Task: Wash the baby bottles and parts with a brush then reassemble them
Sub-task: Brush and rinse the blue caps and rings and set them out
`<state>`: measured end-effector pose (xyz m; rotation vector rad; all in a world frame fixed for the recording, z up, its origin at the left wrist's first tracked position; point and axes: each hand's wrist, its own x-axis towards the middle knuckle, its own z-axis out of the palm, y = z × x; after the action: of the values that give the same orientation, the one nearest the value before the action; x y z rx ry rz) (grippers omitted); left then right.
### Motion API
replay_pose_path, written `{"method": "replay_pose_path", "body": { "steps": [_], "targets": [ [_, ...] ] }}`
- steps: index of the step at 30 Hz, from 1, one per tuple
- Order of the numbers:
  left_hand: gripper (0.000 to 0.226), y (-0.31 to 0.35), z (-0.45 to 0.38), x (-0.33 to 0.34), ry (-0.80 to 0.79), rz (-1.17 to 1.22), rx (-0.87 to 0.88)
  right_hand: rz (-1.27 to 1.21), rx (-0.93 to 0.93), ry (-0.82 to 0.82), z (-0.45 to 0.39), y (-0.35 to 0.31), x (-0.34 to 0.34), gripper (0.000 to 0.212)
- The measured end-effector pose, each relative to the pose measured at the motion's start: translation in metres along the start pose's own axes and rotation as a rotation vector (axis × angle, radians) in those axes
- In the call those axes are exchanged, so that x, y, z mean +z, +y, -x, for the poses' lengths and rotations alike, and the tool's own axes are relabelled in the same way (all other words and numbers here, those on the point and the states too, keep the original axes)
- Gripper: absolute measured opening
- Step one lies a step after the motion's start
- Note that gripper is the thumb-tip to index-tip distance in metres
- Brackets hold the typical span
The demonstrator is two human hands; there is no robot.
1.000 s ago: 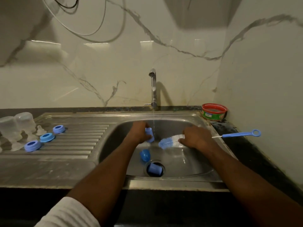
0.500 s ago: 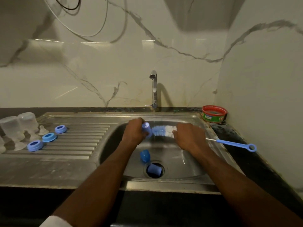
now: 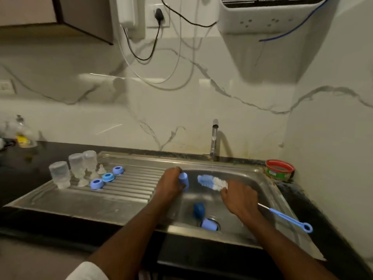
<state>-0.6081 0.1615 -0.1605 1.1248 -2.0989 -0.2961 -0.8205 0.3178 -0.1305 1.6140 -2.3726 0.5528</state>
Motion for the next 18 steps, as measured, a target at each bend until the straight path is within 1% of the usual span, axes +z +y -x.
{"method": "replay_pose_path", "body": {
  "steps": [4, 6, 11, 14, 18],
  "targets": [
    [0.026, -0.028, 0.009, -0.057, 0.056, -0.055, -0.039, -0.041, -0.080, 0.021, 0.004, -0.049, -0.013, 0.029],
    [0.027, -0.038, 0.012, -0.087, 0.062, -0.102, -0.076, -0.110, -0.117, 0.010, 0.001, -0.082, -0.015, 0.030],
    [0.036, -0.085, 0.023, -0.141, 0.087, -0.195, -0.239, -0.269, -0.180, -0.138, -0.002, -0.179, -0.006, 0.035],
    [0.038, -0.113, 0.026, -0.162, 0.066, -0.231, -0.330, -0.282, -0.212, -0.134, -0.007, -0.223, 0.000, 0.034],
    [0.048, -0.129, 0.032, -0.182, -0.010, -0.317, -0.378, -0.267, -0.227, -0.140, -0.011, -0.250, 0.011, 0.032]
  ]
}}
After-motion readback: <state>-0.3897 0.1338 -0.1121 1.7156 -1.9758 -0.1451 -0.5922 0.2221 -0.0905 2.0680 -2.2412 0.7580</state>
